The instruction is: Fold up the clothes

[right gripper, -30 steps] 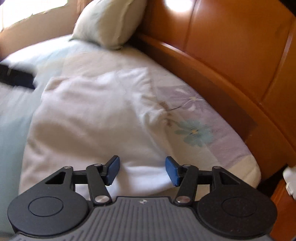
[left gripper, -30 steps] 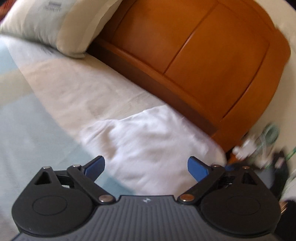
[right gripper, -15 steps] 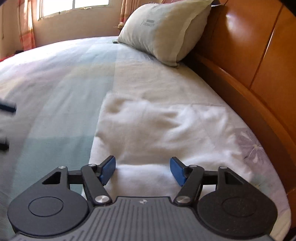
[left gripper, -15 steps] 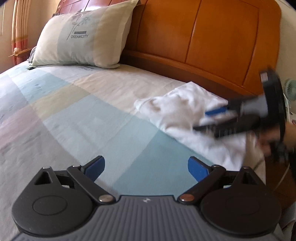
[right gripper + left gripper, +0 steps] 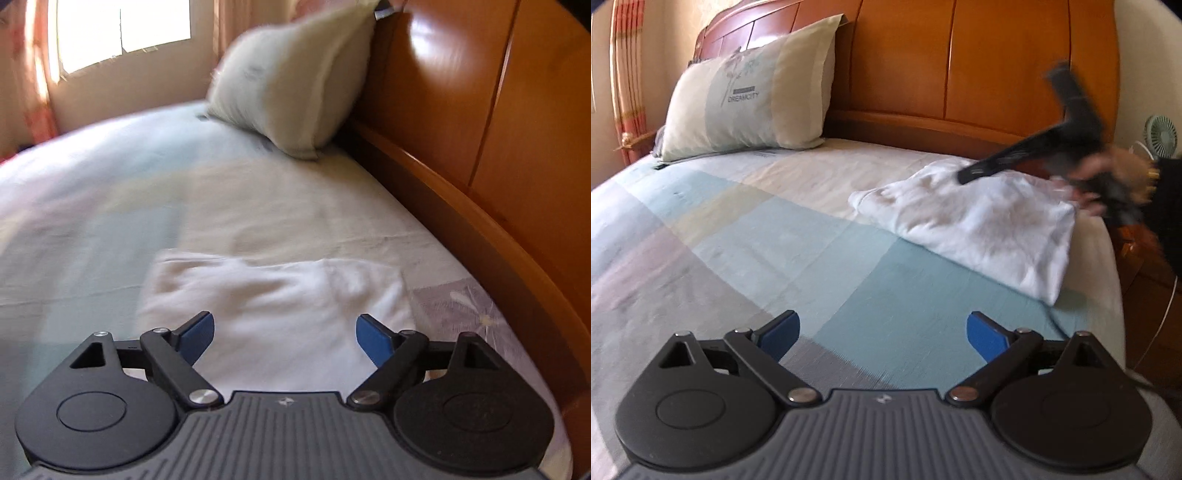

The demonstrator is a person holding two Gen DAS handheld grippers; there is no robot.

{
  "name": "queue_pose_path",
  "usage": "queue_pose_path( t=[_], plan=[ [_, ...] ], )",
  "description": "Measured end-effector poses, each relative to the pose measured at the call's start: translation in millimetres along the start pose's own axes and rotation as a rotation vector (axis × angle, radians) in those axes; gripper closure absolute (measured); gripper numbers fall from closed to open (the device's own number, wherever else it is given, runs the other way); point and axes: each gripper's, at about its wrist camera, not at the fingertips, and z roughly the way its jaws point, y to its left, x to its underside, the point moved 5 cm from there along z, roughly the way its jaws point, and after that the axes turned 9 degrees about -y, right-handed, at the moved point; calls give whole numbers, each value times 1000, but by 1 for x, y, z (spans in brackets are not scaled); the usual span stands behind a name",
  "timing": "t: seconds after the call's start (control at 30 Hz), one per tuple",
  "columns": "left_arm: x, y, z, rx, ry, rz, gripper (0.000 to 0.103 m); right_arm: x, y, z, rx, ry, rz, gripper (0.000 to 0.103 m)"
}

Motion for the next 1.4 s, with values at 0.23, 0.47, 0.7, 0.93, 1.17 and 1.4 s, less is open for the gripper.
queue_pose_path(
  t=[0.23,0.47,0.7,0.93,1.17,1.4],
  plan=[
    [15,-5,-20,-44,32,-22,4,62,-36,-33,155,110,77,12],
    [27,-16,-44,-101,48,-9,4,57,17,-79,5,-14,134,8],
    [31,-26,-66,-126,28,-25,4,88,44,-74,-36,85,47,8],
    [34,-26,-64,-143,22,-30,4,23,-10,-68,48,-113,121,2],
    [34,-23,-64,-158,8,-56,4,42,-70,-3,189,13,238,2],
    [36,-14,-61,-199,-8,-64,4,57,-52,-81,88,-119,271,0]
  ],
)
